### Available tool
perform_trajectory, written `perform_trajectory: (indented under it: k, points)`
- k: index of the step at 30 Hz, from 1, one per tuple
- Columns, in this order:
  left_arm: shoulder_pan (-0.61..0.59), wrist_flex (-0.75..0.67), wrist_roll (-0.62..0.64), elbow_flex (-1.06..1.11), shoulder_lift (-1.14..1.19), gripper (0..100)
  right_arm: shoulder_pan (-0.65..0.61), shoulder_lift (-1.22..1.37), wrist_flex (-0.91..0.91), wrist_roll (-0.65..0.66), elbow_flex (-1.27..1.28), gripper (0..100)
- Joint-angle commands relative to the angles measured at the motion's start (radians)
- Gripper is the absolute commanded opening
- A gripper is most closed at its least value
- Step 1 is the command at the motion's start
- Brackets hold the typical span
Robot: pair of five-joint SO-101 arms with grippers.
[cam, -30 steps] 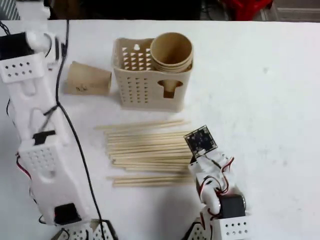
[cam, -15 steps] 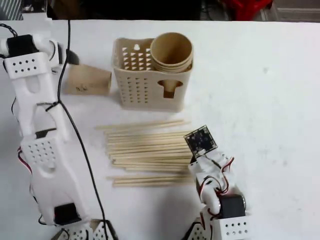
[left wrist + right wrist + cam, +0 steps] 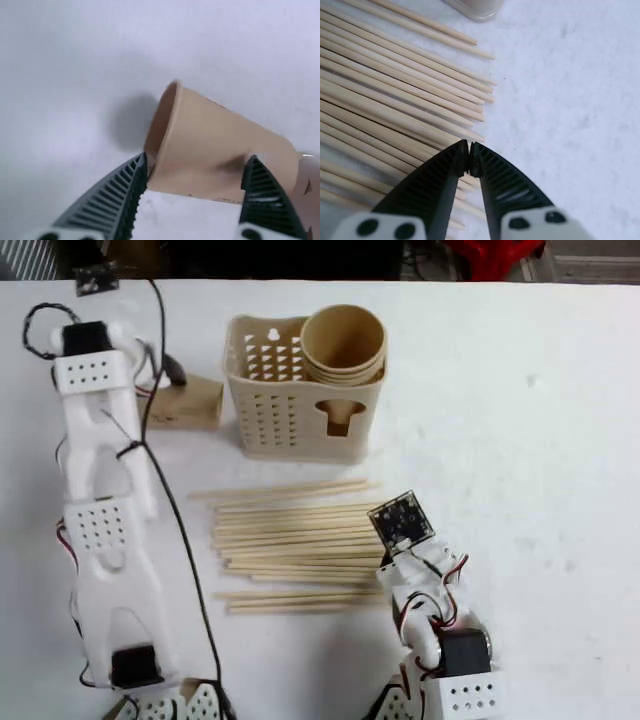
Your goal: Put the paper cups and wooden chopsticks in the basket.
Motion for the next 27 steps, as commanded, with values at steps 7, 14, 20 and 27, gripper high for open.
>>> perform_trajectory:
  k: [7, 14, 20, 27]
  points:
    - [0.102, 0.063, 0.028, -0.011, -0.016, 23, -0.005, -0.004, -0.021, 0.011, -0.005, 1.8]
    - [0.099, 0.06, 0.021, -0.012, -0.018, 10, -0.004, -0.004, -0.022, 0.011, -0.005, 1.8]
    - [0.09, 0.055, 0.02, -0.012, -0.019, 2, -0.004, -0.004, -0.022, 0.011, -0.005, 1.8]
    - [0.038, 0.157, -0.026, -0.184, -0.048, 2, -0.004, -0.004, -0.022, 0.011, -0.005, 1.8]
